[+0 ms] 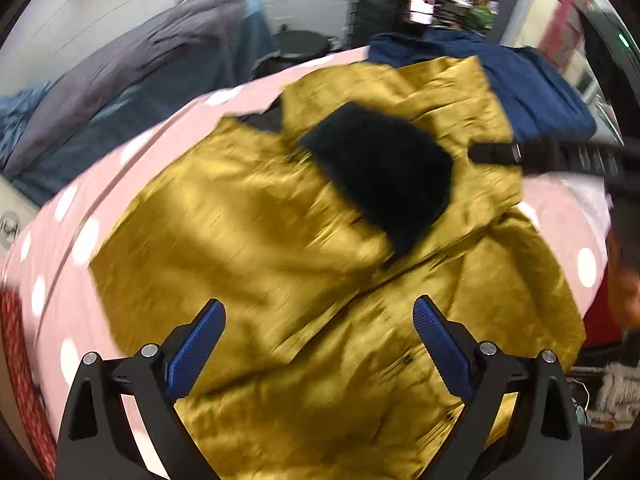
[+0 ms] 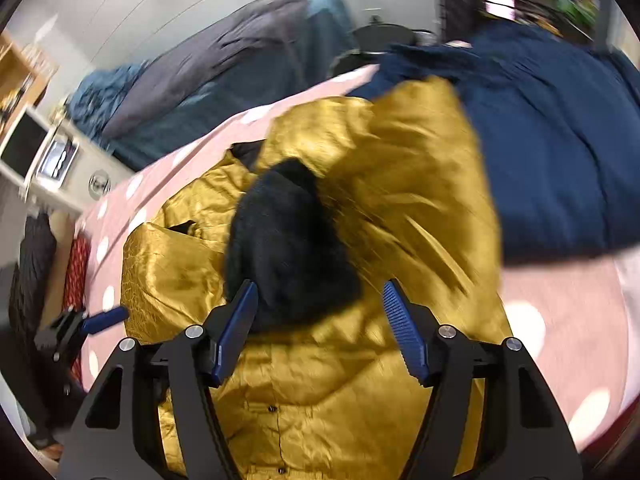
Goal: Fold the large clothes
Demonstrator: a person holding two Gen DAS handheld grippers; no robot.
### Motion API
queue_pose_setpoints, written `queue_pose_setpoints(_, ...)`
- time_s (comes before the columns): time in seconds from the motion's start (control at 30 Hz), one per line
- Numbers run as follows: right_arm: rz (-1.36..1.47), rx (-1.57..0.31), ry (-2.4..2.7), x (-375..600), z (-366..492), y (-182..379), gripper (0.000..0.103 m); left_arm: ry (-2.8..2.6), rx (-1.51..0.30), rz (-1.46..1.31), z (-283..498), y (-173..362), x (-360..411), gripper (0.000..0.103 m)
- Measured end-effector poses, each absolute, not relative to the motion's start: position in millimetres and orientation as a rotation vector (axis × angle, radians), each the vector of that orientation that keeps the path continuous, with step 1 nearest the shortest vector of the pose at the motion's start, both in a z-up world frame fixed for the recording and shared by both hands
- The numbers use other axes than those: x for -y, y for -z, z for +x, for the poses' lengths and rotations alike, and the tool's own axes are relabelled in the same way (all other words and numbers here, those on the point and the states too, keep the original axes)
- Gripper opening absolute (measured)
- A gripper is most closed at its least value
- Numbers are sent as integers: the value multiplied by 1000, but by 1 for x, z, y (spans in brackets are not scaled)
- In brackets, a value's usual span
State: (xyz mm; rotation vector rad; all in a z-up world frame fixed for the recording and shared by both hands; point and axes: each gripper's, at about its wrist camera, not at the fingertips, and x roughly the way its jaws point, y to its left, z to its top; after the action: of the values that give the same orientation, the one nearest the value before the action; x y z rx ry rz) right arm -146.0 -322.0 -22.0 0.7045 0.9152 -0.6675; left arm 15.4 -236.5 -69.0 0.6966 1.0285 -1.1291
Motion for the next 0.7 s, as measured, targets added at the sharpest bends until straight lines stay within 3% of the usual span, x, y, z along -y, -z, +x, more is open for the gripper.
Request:
queue_pose_setpoints(0.23,647,-1049,592,337,-90,58,65,931,-1146,627,56,89,169,93)
queue_pose_setpoints(0.3,644,-1081,572,336,-81,71,57,875,-1177,594,67,92,151,93)
queue_pose_setpoints(0.37,607,-1127,560,329,-75,79,18,836,-1199,572,74,97,136,93)
queue_pose_setpoints(0.53,423,-1082,480,293,-62,55,11,732,-1250,528,93,110,114,93)
queue_pose_setpoints(0.7,211,-957,444,251,-39,-7,9,687,-1256,448,110,104,118,93)
